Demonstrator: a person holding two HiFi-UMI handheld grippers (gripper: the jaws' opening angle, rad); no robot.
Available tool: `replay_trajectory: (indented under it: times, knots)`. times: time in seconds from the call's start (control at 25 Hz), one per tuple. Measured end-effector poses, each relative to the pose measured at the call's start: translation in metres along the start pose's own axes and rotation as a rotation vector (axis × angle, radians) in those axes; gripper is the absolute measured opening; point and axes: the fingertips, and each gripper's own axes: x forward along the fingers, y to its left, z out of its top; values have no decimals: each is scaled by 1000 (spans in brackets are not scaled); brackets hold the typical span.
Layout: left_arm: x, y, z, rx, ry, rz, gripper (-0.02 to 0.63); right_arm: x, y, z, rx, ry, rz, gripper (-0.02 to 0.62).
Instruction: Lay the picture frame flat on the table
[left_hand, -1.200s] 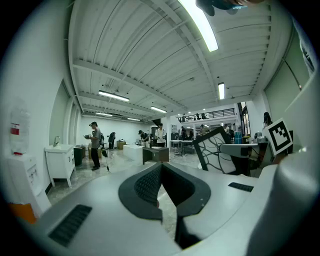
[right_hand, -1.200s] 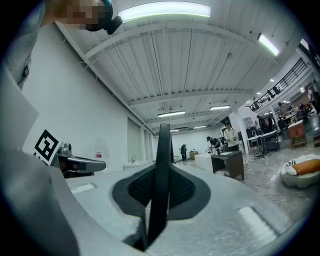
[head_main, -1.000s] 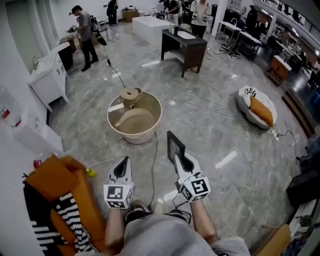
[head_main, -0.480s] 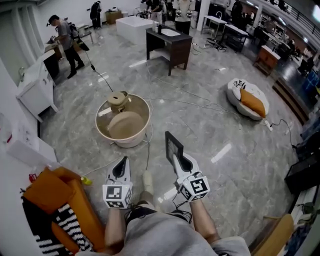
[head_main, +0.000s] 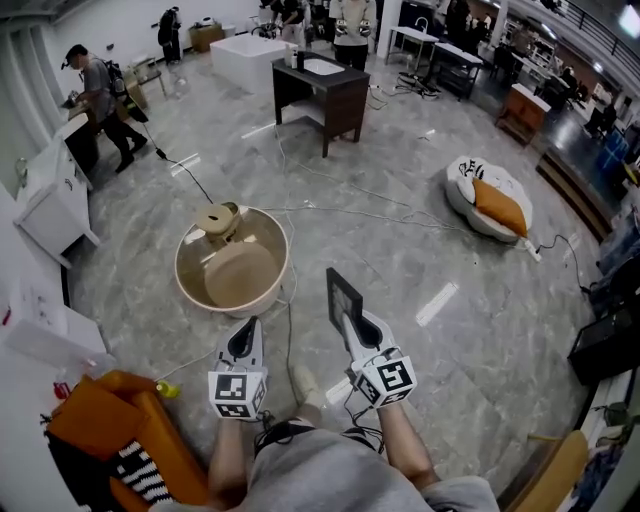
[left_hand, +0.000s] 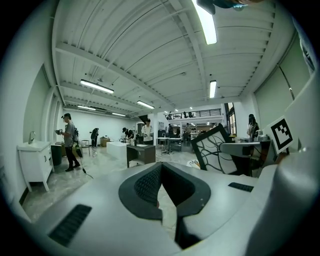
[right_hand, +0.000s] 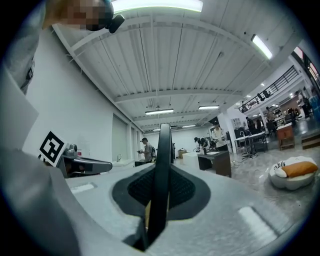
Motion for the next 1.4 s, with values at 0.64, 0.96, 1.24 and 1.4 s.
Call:
replay_trajectory:
  times: [0.64, 0.96, 1.24, 1.4]
  knots:
    - [201, 115, 31, -24, 23, 52, 17, 226, -97, 3, 9, 35, 62, 41]
    - [219, 172, 31, -41, 27, 150, 18, 297, -79, -6, 24, 53, 175, 42]
    - [224, 233, 28, -56, 26, 275, 18, 369, -55, -21, 36, 84, 299, 41]
    - [237, 276, 23, -80, 34, 371, 18, 427, -45, -29, 48, 98, 389, 41]
